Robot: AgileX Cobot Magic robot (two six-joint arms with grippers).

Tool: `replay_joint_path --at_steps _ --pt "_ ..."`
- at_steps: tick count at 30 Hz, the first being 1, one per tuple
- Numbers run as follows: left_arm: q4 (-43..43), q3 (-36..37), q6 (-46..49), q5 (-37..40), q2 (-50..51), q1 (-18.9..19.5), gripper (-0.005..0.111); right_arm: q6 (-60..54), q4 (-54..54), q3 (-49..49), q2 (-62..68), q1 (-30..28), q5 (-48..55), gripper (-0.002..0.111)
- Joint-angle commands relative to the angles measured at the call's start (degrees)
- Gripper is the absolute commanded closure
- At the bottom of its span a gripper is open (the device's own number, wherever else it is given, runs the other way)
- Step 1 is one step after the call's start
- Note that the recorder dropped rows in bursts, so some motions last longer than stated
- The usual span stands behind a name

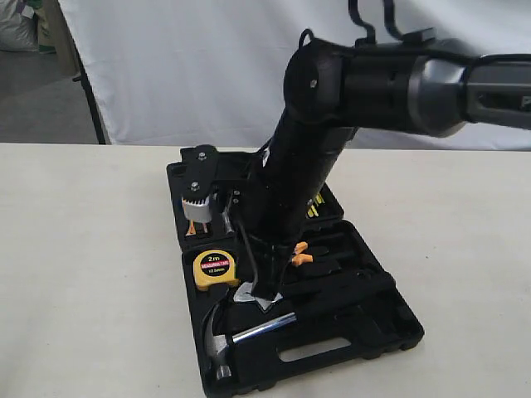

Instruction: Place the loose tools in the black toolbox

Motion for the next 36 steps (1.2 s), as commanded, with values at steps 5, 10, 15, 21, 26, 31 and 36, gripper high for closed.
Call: replay_joint_path --at_steps 5,10,15,21,26,31,36 --pt "0.25 -0.15 -0.27 -0.41 -0.18 1.45 0.106 8.30 -7.62 1.82 -1.66 -2.64 1.95 0.109" --pt "0.25 -0.15 -0.27 -0.41 -0.18 1.45 0.106 8.39 -7.39 8.29 0.45 -6.35 -3.48 0.109" --pt "0.25 -0.15 -0.27 -0.41 -0.18 1.45 0.106 7.96 -6.70 13.76 3.91 -8.16 -9.83 0.109" --pt "0.25 -0.15 -0.27 -0.41 -0.18 1.45 0.106 8.44 -6.54 13.53 3.90 -8.16 -9.98 0.109" --pt "0.25 -0.15 -0.27 -0.41 -0.18 1.45 0.106 8.58 -5.34 13.53 -0.47 -8.16 -10.78 0.109" --pt "0.25 -0.15 -0.27 -0.41 -0.18 1.45 0.106 6.72 2.36 13.53 -3.07 -8.16 -13.47 0.109" --pt "0.25 -0.15 -0.27 -0.41 -0.18 1.45 0.106 2.26 7.34 13.53 -1.22 -8.05 -13.07 0.109"
